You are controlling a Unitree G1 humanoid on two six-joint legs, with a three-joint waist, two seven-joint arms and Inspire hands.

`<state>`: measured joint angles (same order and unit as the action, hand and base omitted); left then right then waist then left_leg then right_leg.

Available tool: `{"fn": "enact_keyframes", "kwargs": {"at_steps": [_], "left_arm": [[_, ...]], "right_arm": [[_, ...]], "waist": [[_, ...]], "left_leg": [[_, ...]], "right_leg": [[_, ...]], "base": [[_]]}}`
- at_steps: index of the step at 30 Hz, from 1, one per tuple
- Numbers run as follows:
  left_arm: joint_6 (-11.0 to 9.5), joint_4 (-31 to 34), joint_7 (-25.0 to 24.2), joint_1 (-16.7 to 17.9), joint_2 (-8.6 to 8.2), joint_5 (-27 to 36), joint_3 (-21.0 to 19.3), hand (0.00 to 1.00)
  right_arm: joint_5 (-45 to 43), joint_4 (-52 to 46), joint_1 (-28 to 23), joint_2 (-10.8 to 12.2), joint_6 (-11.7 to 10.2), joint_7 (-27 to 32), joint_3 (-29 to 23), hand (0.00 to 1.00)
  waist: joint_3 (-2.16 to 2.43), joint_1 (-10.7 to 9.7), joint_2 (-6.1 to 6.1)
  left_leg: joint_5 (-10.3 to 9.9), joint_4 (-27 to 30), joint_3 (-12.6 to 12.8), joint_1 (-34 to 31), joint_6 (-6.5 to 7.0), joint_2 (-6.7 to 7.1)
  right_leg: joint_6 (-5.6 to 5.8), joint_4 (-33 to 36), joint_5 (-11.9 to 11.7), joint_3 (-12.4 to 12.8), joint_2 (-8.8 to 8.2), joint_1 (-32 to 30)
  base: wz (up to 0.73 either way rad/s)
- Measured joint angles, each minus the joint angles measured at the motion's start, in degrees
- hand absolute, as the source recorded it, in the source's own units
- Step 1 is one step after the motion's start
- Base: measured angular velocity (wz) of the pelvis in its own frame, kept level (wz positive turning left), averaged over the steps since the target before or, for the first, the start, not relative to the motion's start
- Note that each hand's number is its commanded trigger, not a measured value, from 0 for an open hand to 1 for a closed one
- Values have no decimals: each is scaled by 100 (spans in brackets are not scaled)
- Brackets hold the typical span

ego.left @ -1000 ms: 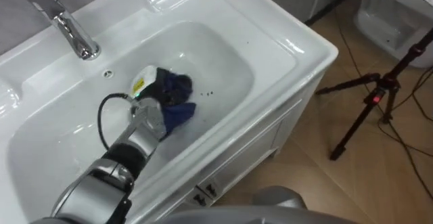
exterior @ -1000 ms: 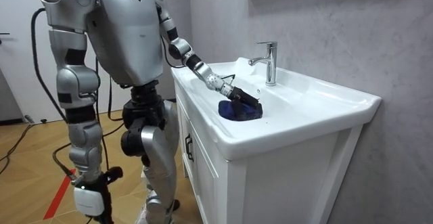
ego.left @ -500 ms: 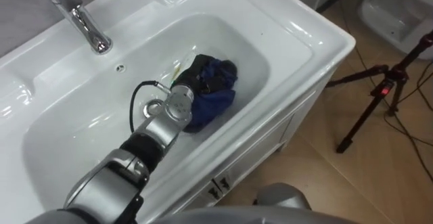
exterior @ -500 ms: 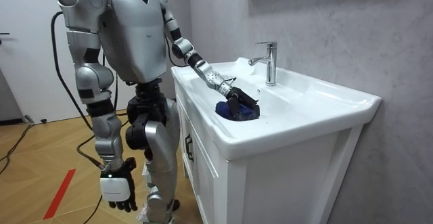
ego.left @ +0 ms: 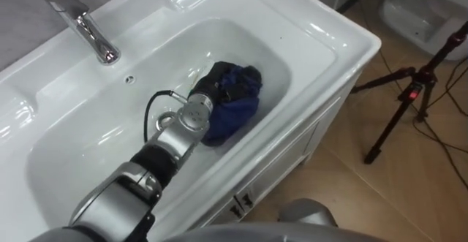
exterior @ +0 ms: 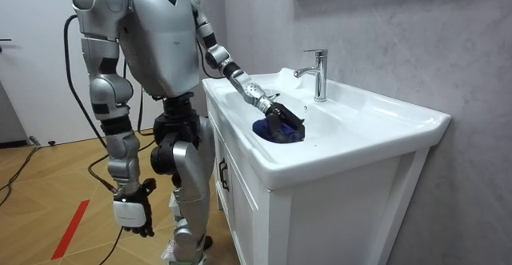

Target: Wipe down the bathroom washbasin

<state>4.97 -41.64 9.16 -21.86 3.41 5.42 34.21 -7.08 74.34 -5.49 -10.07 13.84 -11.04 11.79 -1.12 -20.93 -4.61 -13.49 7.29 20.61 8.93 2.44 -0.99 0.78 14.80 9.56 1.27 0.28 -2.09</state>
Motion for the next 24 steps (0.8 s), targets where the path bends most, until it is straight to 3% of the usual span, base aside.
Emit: {"fn": "enact_keyframes", "kwargs": {"at_steps": [10, 13, 20, 24], "left_arm": [[-7, 702, -45, -3, 1, 398, 428, 100], [-11, 808, -89, -3, 1, 409, 474, 100], [-3, 1306, -96, -7, 0, 526, 529, 100], [-4, 1370, -104, -9, 0, 526, 530, 100]], "right_arm": [[325, 45, 125, -71, -30, 27, 288, 0], [323, 44, 151, -76, -84, 15, 325, 0], [385, 92, 221, -112, -256, 83, 329, 0], [481, 160, 274, -116, -302, 118, 327, 0]], "waist": [[17, -74, -72], [12, -79, -81], [9, -100, -240], [8, -111, -241]], "left_leg": [[-52, 13, 84, -25, 53, 53], [-52, 18, 84, -25, 54, 54], [-56, -3, 50, -61, 59, 35], [-59, -2, -4, -83, 63, 32]], "right_leg": [[96, -13, -58, 177, -37, 22], [98, -33, -60, 181, -43, 62], [114, -140, -69, 173, -31, 113], [113, -161, -69, 161, -29, 121]], "base": [[0], [6], [3], [5]]}}
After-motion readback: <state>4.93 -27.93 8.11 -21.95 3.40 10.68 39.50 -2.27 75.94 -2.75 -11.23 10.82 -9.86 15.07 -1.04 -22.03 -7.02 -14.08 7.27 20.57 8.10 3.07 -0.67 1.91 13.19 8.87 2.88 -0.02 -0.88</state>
